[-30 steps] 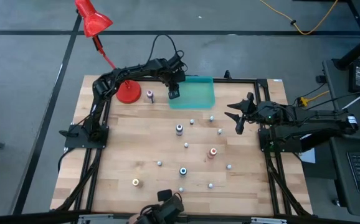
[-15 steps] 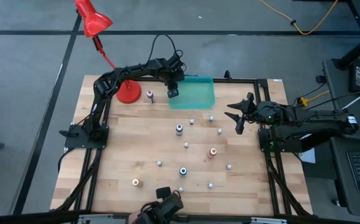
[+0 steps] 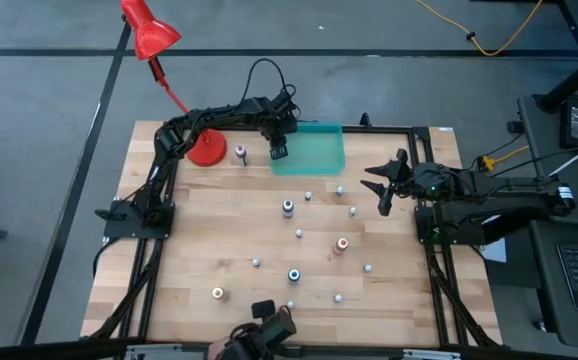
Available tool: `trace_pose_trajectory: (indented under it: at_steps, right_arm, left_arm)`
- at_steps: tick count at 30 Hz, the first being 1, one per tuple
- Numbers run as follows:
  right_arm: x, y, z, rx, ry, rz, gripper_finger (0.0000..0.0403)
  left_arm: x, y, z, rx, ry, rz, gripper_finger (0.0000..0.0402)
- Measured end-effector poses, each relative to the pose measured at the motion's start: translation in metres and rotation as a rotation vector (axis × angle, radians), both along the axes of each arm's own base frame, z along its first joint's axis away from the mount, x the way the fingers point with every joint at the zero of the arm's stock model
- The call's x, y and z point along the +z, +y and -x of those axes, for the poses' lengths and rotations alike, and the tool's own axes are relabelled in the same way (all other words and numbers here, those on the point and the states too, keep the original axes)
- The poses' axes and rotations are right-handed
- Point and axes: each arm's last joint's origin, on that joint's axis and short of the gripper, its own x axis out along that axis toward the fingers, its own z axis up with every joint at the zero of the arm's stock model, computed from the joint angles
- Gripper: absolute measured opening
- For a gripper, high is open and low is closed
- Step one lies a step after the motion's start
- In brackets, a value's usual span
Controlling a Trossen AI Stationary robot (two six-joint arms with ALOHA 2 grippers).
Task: Pick & Place food coloring
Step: Put the bottom small blue food coloring bottle into the green bin
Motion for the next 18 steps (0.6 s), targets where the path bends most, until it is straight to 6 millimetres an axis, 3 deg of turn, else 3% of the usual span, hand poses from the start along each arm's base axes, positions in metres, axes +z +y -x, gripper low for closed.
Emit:
trace_pose_trajectory:
  at_steps: [18]
  right_arm:
    - [0.0000,0.0000,0.0000,0.001,0.001,0.002,0.0175]
  left_arm:
    - [-0.0002,0.0011,0.0013,0.021,0.001,0.008,0.0086]
